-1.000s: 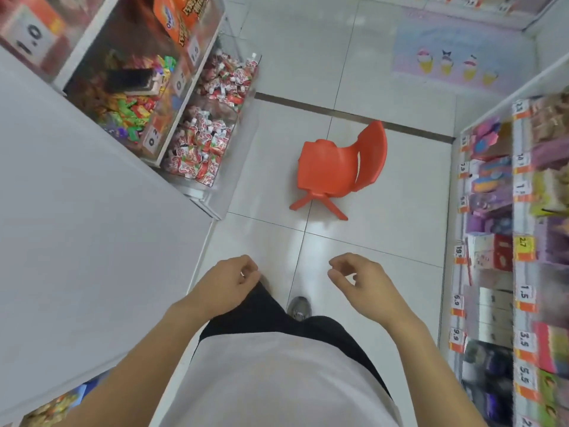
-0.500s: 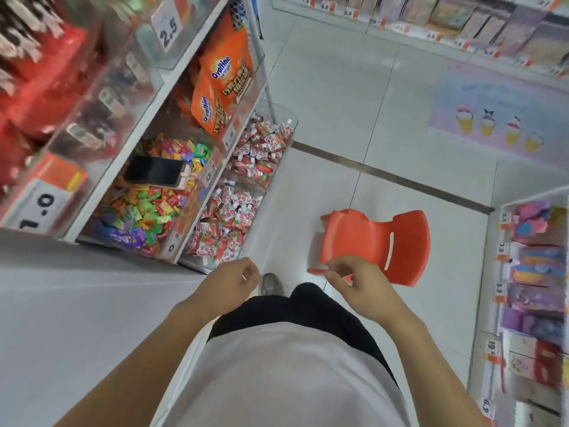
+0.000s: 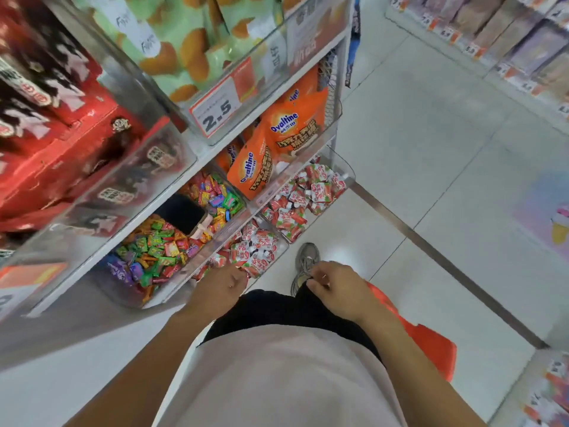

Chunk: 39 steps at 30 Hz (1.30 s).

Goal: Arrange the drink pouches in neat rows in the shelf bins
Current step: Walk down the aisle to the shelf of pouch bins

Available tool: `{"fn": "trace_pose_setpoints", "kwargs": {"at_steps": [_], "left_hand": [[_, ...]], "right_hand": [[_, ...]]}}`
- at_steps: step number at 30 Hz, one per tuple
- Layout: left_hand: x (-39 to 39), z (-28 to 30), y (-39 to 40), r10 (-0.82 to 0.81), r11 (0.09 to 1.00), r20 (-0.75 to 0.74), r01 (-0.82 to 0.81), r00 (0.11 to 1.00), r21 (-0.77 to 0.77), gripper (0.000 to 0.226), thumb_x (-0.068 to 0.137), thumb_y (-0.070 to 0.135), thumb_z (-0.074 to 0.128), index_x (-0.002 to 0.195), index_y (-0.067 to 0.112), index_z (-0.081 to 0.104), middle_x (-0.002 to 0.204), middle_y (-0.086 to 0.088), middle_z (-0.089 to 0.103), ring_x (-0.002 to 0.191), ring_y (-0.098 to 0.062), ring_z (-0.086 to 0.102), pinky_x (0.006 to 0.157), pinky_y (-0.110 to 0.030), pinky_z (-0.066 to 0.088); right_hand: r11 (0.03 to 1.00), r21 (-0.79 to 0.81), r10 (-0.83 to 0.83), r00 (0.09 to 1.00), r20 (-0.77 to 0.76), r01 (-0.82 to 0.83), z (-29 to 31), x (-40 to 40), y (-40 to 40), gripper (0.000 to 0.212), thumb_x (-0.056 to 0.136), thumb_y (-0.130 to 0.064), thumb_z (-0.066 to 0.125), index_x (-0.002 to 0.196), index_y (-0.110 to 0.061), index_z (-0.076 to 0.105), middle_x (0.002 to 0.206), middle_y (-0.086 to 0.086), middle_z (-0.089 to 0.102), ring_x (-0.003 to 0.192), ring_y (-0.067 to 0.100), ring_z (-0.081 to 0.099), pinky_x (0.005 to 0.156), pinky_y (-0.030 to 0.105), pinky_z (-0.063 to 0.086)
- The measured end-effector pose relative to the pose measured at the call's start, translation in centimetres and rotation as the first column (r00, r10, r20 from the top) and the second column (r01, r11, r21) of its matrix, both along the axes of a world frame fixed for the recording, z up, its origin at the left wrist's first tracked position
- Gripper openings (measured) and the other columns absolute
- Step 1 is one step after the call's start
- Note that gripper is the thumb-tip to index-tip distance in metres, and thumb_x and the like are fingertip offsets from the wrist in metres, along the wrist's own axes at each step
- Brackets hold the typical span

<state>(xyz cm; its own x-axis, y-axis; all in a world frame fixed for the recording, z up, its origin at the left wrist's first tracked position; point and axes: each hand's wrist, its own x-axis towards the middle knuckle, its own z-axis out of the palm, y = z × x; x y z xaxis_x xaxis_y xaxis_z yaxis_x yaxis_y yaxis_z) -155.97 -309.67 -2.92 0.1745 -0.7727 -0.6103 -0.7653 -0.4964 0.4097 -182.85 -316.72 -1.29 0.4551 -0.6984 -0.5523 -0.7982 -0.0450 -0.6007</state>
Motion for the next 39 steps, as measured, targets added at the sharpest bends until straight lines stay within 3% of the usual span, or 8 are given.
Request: {"fn": "trace_pose_setpoints", "kwargs": {"at_steps": [8,12,16,19,27,34,37,39], "left_hand": [[-0.4,-2.6,3.1,0.523,0.835,0.096,-0.531,0.847,0.143,0.009,0.087,0.02,0.058,0.085,0.014,0.064,0.092,-0.006,0.07,0.09,-0.027,0.065,0.082,-0.032,0.05],[-0.5,-5.2,5.8,0.728,0.671,0.041,-0.724,0.684,0.157,0.015,0.086,0.023,0.066,0.098,0.015,0.065,0.099,-0.002,0.067,0.087,-0.019,0.062,0.069,-0.024,0.049],[0.0,-10.0,6.7,0.805,0.591,-0.008,-0.801,0.593,0.096,0.022,0.083,0.028,0.069,0.104,0.022,0.063,0.099,0.006,0.066,0.082,-0.013,0.063,0.062,-0.016,0.047],[1.0,-14.2,6.8,0.835,0.551,-0.044,-0.832,0.549,0.063,0.021,0.082,0.028,0.072,0.1,0.023,0.063,0.097,0.004,0.067,0.081,-0.013,0.064,0.066,-0.021,0.049],[3.1,-26.3,8.4,0.621,0.773,0.093,-0.627,0.779,0.097,0.048,0.08,0.035,0.073,0.123,0.02,0.059,0.125,0.001,0.061,0.112,-0.02,0.057,0.096,-0.028,0.044],[4.3,-32.5,8.7,0.5,0.865,0.065,-0.501,0.863,-0.001,0.032,0.083,0.047,0.068,0.093,0.017,0.072,0.093,0.002,0.07,0.082,-0.016,0.061,0.067,-0.016,0.042],[4.1,-34.4,9.0,0.471,0.88,0.124,-0.474,0.874,0.0,0.022,0.082,0.051,0.067,0.074,0.031,0.067,0.075,0.009,0.066,0.069,-0.014,0.059,0.069,-0.026,0.047],[4.6,-34.3,8.8,0.463,0.88,0.206,-0.474,0.862,0.007,0.014,0.082,0.046,0.067,0.074,0.035,0.068,0.071,0.012,0.065,0.067,-0.014,0.059,0.064,-0.024,0.045]], "right_hand": [[0.865,0.106,0.488,0.872,0.045,-0.49,-3.1,7.7,-9.0,0.024,0.095,-0.028,0.061,0.113,-0.013,0.066,0.106,0.004,0.069,0.098,0.021,0.064,0.088,0.036,0.053],[0.752,0.142,0.646,0.762,0.033,-0.644,-6.7,10.9,-9.4,0.023,0.092,-0.026,0.064,0.114,-0.019,0.065,0.111,-0.002,0.07,0.1,0.016,0.065,0.09,0.036,0.054],[0.651,0.142,0.744,0.663,0.075,-0.746,-12.4,14.8,-8.9,0.022,0.091,-0.018,0.068,0.112,-0.02,0.066,0.108,-0.004,0.07,0.094,0.01,0.065,0.076,0.02,0.051],[0.619,0.134,0.767,0.633,0.106,-0.774,-17.2,18.0,-7.7,0.021,0.087,-0.021,0.072,0.107,-0.019,0.066,0.102,-0.002,0.071,0.091,0.014,0.066,0.081,0.031,0.055],[0.441,-0.052,0.888,0.426,0.174,-0.896,-28.0,23.8,-4.5,0.028,0.081,-0.019,0.08,0.107,-0.015,0.07,0.102,-0.004,0.068,0.089,0.012,0.062,0.08,0.03,0.051],[-0.171,-0.492,0.985,-0.136,-0.107,-0.854,-34.8,26.0,-3.7,0.034,0.08,-0.046,0.074,0.098,-0.019,0.067,0.093,-0.003,0.061,0.092,0.015,0.052,0.086,0.034,0.045],[-0.333,-0.602,0.931,-0.153,-0.331,-0.726,-36.6,24.5,-2.7,0.034,0.081,-0.049,0.062,0.104,-0.025,0.066,0.099,0.001,0.066,0.098,0.026,0.059,0.089,0.044,0.048],[-0.297,-0.639,0.936,-0.083,-0.343,-0.71,-36.6,23.8,-2.5,0.03,0.086,-0.044,0.062,0.109,-0.025,0.068,0.105,0.005,0.068,0.103,0.03,0.06,0.089,0.042,0.048]]}}
